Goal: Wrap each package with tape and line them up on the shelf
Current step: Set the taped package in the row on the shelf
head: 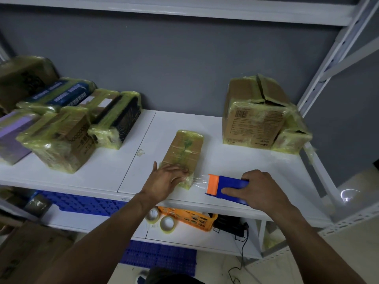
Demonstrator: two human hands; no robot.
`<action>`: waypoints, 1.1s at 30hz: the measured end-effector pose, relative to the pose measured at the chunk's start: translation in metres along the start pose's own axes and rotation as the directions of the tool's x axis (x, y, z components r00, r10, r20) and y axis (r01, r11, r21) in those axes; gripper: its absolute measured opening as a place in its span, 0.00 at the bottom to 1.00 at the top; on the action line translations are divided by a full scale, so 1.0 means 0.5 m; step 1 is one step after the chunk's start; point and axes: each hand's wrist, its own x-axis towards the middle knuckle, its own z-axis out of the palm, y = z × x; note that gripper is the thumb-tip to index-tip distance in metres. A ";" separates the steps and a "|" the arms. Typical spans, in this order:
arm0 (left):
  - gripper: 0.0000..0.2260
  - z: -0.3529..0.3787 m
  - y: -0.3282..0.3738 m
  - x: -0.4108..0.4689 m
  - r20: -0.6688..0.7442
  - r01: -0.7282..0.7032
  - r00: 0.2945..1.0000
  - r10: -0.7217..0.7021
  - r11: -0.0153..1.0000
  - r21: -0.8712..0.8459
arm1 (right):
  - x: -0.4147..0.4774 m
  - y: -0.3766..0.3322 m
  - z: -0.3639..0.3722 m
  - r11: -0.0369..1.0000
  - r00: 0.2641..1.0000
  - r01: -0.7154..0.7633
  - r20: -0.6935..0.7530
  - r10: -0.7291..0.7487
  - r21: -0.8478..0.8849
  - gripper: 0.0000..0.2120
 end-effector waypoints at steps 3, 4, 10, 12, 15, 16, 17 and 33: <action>0.10 0.006 -0.006 -0.006 -0.094 -0.082 0.993 0.078 0.996 -0.040 | 0.003 -0.001 0.008 1.000 1.000 -0.002 -0.009 0.002 -0.018 0.28; 0.10 0.008 -0.007 -0.009 -0.121 -0.091 0.989 0.086 0.995 -0.039 | 0.004 -0.001 0.010 0.999 1.000 -0.011 -0.014 0.010 -0.033 0.28; 0.10 0.008 -0.012 -0.021 -0.083 -0.060 0.995 0.054 0.995 -0.075 | 0.032 -0.014 0.044 0.983 0.999 -0.039 -0.041 0.032 -0.181 0.30; 0.10 0.015 -0.002 -0.024 -0.101 -0.025 0.995 0.018 0.997 -0.069 | 0.045 -0.021 0.058 0.975 0.998 -0.037 -0.055 0.026 -0.218 0.30; 0.21 0.044 0.029 -0.025 -0.180 0.061 0.982 -0.061 0.998 -0.008 | 0.056 -0.023 0.073 0.972 0.998 -0.047 -0.052 0.036 -0.229 0.31; 0.21 0.054 0.035 -0.024 -0.213 0.076 0.974 -0.079 0.997 -0.022 | 0.058 -0.022 0.076 0.972 0.998 -0.048 -0.047 0.039 -0.228 0.31; 0.19 0.061 0.039 -0.021 -0.247 0.078 0.965 -0.087 0.996 -0.043 | 0.060 -0.021 0.078 0.974 0.998 -0.048 -0.044 0.039 -0.223 0.31; 0.16 0.067 0.100 -0.023 -0.395 0.264 0.843 -0.365 0.921 -0.287 | 0.071 -0.044 0.101 0.975 0.996 -0.041 -0.082 0.024 -0.216 0.29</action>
